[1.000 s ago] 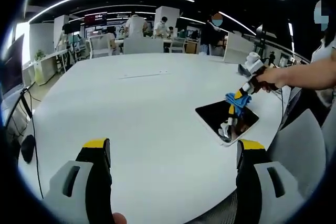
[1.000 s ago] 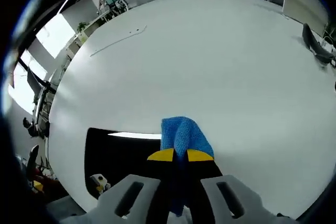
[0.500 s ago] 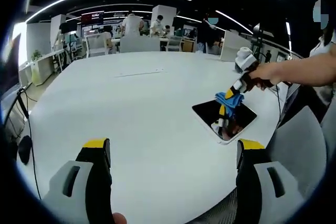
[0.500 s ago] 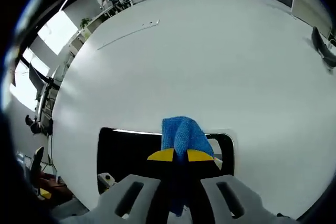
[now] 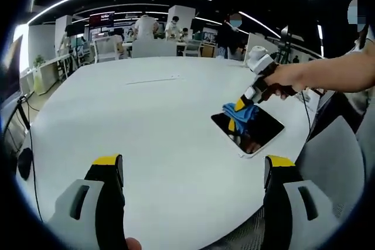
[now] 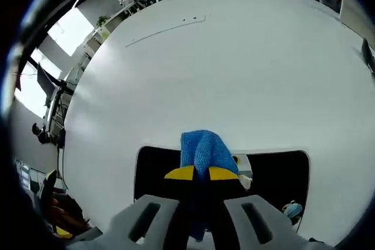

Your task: Wipe the mirror surface with the cleaning cloth until all visible marks leave the cleaned area.

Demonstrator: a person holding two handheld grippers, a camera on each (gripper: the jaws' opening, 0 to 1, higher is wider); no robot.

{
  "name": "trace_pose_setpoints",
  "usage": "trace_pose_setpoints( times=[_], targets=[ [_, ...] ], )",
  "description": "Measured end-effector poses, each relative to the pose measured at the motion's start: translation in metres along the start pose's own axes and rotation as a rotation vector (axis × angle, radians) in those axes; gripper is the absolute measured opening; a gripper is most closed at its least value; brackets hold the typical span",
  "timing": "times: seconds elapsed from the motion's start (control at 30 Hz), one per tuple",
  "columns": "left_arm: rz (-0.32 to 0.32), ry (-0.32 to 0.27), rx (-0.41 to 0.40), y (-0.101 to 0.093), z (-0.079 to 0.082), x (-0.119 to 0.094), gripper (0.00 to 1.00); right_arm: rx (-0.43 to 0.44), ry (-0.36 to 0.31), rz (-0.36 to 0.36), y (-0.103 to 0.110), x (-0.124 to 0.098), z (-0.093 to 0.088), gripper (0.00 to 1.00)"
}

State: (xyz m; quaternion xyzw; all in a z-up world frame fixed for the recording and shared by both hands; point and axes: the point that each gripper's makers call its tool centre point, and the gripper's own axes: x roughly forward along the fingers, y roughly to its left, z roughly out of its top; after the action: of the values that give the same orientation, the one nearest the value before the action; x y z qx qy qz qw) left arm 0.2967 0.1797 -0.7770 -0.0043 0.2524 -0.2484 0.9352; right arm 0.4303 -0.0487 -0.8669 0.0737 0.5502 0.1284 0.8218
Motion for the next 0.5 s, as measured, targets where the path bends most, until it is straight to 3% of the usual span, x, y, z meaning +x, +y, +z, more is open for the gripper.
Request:
trace_pose_setpoints(
  times=[0.5],
  targets=[
    [-0.007,0.02,0.003,0.006,0.0,-0.005,0.99,-0.031,0.019,0.06,0.048,0.015,0.002,0.01]
  ],
)
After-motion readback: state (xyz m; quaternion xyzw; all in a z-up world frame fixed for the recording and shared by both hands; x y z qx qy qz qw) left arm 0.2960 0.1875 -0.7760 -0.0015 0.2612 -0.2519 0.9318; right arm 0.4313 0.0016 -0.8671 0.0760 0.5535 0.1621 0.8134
